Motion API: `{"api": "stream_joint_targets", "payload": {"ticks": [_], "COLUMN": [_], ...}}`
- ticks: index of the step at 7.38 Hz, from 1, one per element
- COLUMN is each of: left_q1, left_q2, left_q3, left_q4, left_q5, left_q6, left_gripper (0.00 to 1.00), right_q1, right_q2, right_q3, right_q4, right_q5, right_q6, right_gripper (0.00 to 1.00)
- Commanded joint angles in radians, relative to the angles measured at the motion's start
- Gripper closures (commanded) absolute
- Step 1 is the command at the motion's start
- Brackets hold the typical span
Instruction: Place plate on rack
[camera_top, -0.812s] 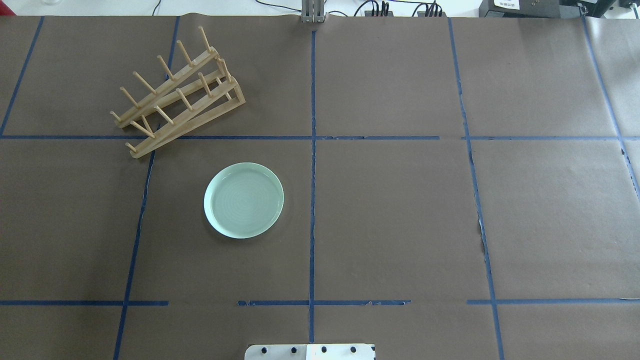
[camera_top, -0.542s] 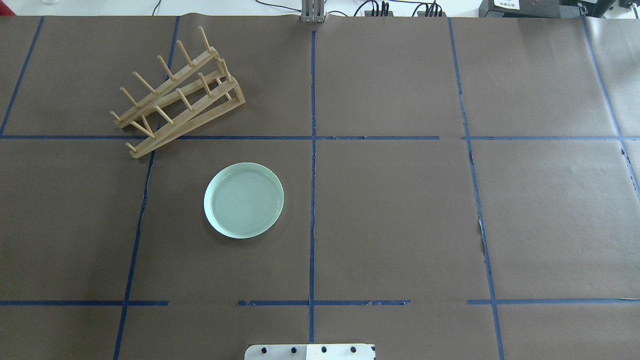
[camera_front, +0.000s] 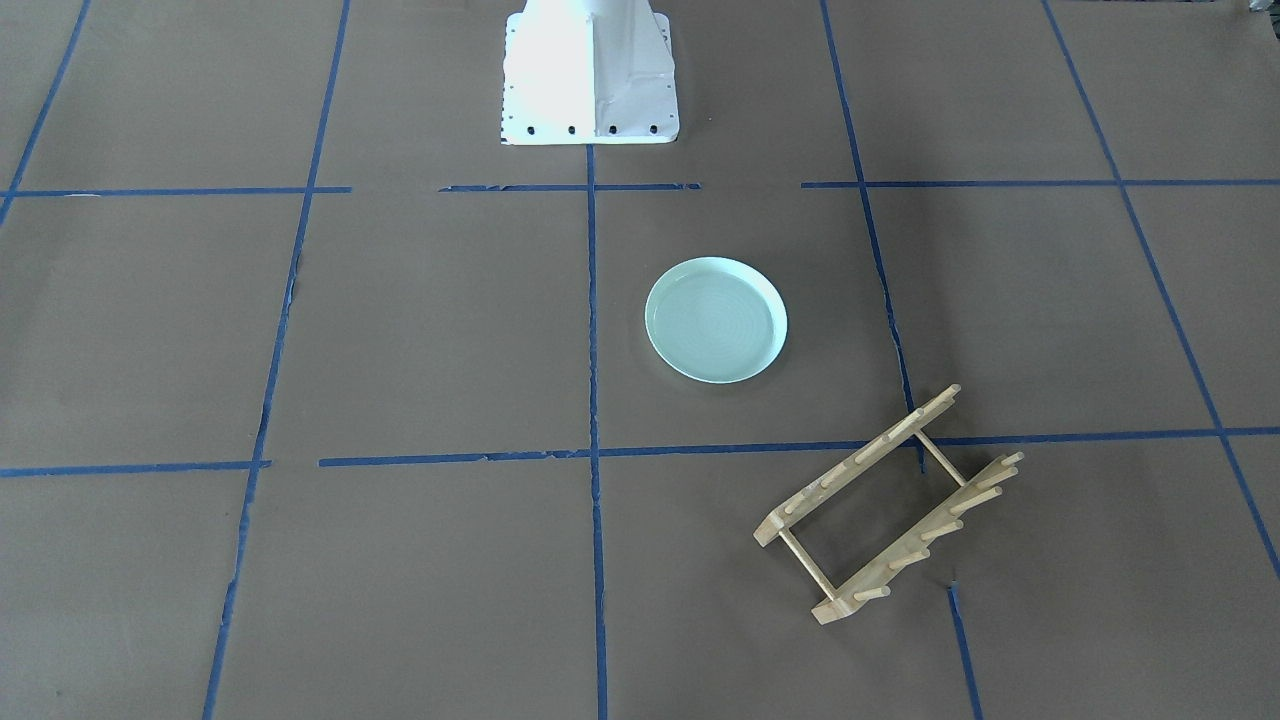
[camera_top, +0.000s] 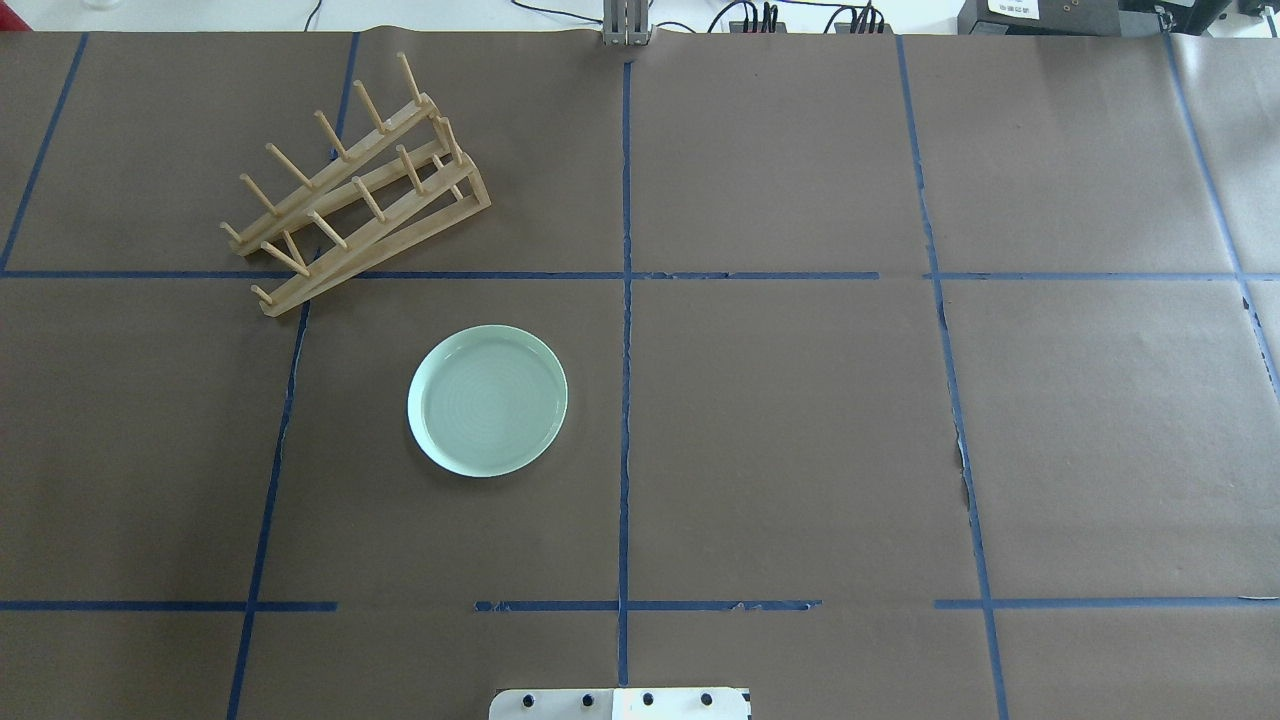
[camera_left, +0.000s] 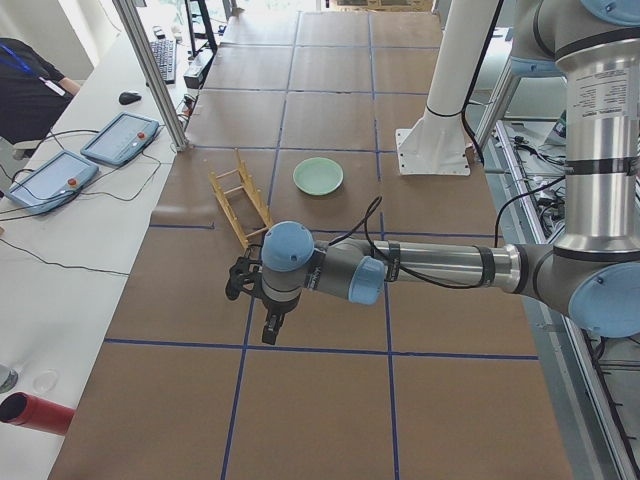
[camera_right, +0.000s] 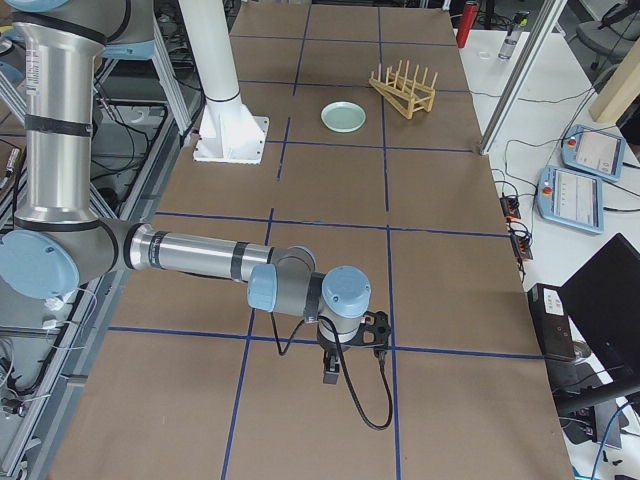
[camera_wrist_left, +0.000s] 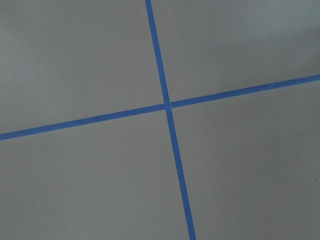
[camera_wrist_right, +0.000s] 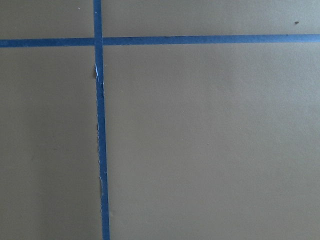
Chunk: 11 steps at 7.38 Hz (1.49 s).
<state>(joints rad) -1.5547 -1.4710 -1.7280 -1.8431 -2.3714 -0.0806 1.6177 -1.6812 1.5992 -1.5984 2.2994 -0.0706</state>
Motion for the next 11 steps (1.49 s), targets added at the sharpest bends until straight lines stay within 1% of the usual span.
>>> {"api": "stream_joint_targets", "payload": {"ticks": [1, 2, 3, 4, 5, 6, 7, 8, 9, 10, 11], "left_q1": [0.121, 0.196, 0.273, 0.342, 0.429, 0.538, 0.615, 0.686, 0.759, 0.8, 0.835], "left_q2": [-0.026, -0.055, -0.08, -0.128, -0.217, -0.295, -0.396, -0.525, -0.628, -0.737, -0.829], "left_q3": [-0.112, -0.154, -0.198, -0.224, -0.226, -0.22, -0.216, -0.211, -0.168, -0.078, 0.018], "left_q4": [-0.074, -0.076, -0.073, -0.073, -0.064, -0.061, 0.038, 0.226, 0.333, 0.372, 0.399], "left_q5": [0.018, 0.091, 0.144, 0.147, 0.155, 0.193, 0.255, 0.302, 0.323, 0.324, 0.333], "left_q6": [-0.239, -0.354, -0.423, -0.564, -0.723, -0.877, -0.966, -1.029, -1.106, -1.192, -1.227], "left_gripper": [0.0, 0.0, 0.0, 0.0, 0.0, 0.0, 0.0, 0.0, 0.0, 0.0, 0.0], "right_q1": [-0.001, 0.001, -0.001, -0.001, 0.001, 0.001, -0.001, 0.001, 0.001, -0.001, -0.001], "right_q2": [0.0, 0.0, 0.0, 0.0, 0.0, 0.0, 0.0, 0.0, 0.0, 0.0, 0.0], "right_q3": [-0.001, -0.001, 0.001, -0.001, -0.001, 0.001, 0.001, 0.001, -0.001, 0.001, 0.001], "right_q4": [0.0, 0.0, 0.0, 0.0, 0.0, 0.0, 0.0, 0.0, 0.0, 0.0, 0.0], "right_q5": [0.0, 0.0, 0.0, 0.0, 0.0, 0.0, 0.0, 0.0, 0.0, 0.0, 0.0], "right_q6": [0.0, 0.002, 0.0, 0.0, 0.0, 0.002, 0.0, 0.0, 0.0, 0.0, 0.0], "right_gripper": [0.0, 0.0, 0.0, 0.0, 0.0, 0.0, 0.0, 0.0, 0.0, 0.0, 0.0]}}
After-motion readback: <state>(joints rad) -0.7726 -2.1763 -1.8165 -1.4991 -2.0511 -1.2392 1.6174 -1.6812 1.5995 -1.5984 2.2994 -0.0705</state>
